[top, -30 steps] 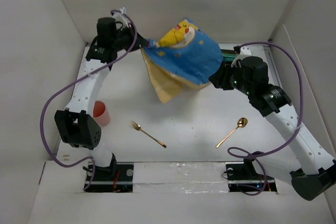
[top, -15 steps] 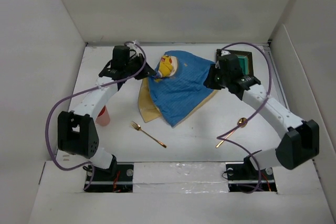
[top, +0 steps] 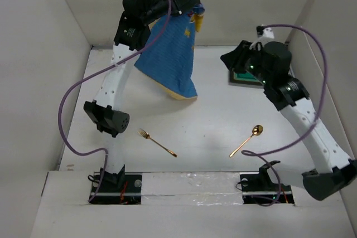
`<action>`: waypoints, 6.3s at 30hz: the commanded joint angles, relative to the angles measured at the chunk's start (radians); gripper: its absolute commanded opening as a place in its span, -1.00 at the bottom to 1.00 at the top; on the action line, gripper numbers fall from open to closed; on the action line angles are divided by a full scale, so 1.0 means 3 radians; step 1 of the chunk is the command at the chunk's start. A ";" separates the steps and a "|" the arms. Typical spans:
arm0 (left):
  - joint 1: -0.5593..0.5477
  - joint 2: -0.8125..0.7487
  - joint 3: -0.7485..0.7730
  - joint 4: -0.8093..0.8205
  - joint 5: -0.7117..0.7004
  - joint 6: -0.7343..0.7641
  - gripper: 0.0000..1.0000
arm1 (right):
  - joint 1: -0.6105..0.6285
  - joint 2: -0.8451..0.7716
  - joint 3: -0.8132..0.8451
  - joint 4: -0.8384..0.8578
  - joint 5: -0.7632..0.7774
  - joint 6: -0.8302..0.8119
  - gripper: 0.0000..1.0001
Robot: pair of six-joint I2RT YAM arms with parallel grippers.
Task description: Set the dinner table for one person
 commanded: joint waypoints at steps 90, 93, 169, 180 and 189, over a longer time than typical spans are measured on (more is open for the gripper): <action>0.0205 -0.1980 -0.2756 -0.0252 -0.1536 0.0647 -1.00 | -0.0246 0.2675 0.0492 0.3206 -0.2580 0.1947 -1.00; 0.0205 -0.1668 -0.2305 -0.0206 -0.1388 0.0514 -1.00 | -0.0374 0.2235 0.0415 0.2899 -0.2560 0.1711 -1.00; 0.1360 -0.2495 -0.5463 0.0367 -0.0191 0.0488 -1.00 | 0.0735 -0.0185 -0.2699 0.0193 0.0196 0.1644 -0.08; 0.1360 -0.2470 -0.5463 0.0377 -0.0216 0.0478 -1.00 | 0.0766 -0.0231 -0.2806 0.0627 0.0232 0.1481 -0.35; 0.1360 -0.2454 -0.5397 0.0332 -0.0252 0.0493 -1.00 | 0.0827 -0.0338 -0.2801 0.0720 0.0334 0.1337 -0.92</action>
